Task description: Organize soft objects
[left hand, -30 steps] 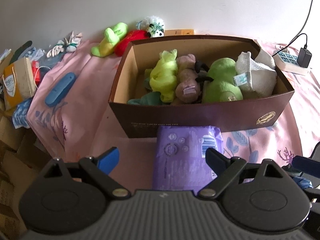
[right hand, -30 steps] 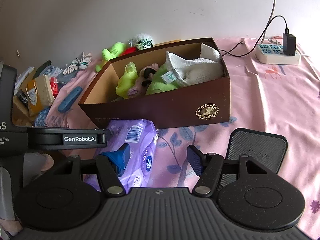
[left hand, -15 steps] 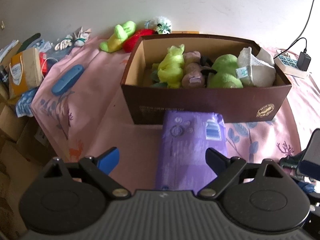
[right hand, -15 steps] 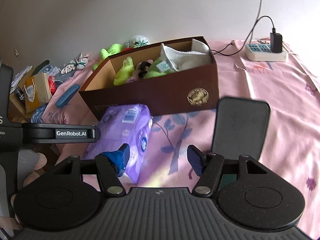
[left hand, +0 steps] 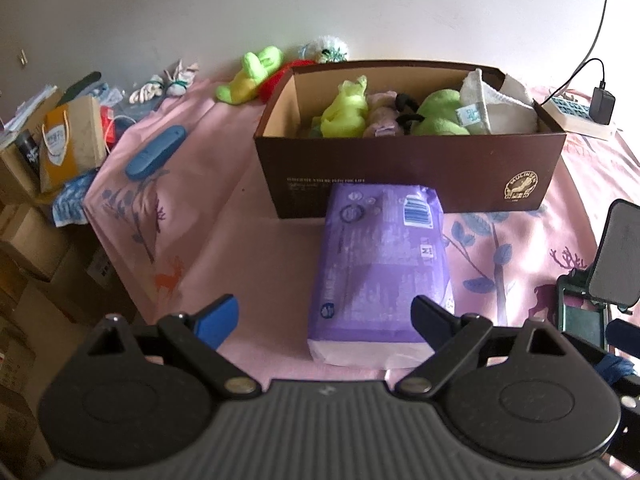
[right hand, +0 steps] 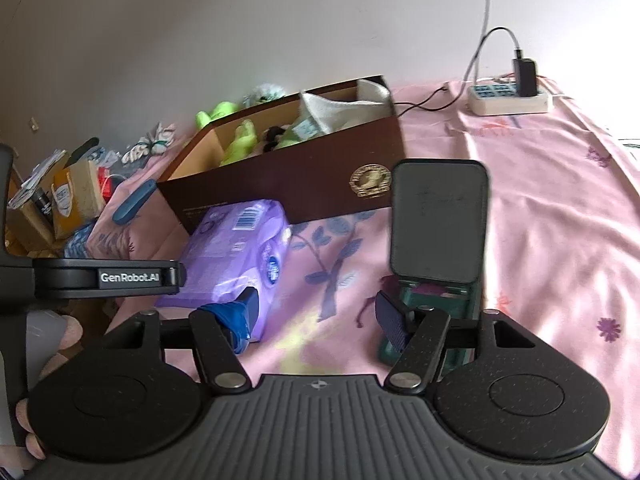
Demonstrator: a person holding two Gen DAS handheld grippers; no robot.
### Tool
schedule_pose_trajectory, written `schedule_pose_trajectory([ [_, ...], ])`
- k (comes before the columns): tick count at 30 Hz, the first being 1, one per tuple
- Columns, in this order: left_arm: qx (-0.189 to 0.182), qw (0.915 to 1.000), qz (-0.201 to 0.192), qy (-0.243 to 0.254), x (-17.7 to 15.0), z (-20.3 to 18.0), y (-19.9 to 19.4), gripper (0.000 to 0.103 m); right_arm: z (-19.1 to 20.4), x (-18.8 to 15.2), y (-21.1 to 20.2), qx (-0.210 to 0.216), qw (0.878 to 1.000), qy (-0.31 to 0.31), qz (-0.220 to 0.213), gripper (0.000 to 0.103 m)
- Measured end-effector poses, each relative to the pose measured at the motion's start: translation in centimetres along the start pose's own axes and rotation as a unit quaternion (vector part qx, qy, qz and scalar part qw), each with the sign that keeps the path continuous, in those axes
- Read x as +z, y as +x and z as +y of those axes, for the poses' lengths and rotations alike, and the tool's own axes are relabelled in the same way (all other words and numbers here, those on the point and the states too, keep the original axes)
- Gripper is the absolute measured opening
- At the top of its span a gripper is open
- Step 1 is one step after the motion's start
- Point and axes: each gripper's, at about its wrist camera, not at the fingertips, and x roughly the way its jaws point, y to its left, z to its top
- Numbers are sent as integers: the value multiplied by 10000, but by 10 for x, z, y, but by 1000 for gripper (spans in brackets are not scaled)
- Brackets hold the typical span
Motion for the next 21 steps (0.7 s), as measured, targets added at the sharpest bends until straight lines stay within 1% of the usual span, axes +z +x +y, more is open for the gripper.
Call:
schedule_pose_trajectory([
  [5,55,9999,-86,59,-1,-8,-1,92,-16,-4,-9,-123,9997,144,-122,51],
  [12,22,9997,-204,156,-1,-18,0,92,-32,-5,-18,-263,9982,355,-404,51],
  [18,54,9989,-306,342,-1,-28,-5,92,-33,-2,-24,-319,9974,353,-549,51],
  [21,111,9987,-383,302,1,-26,-9,92,-32,1,-27,-387,9971,265,-593,51],
])
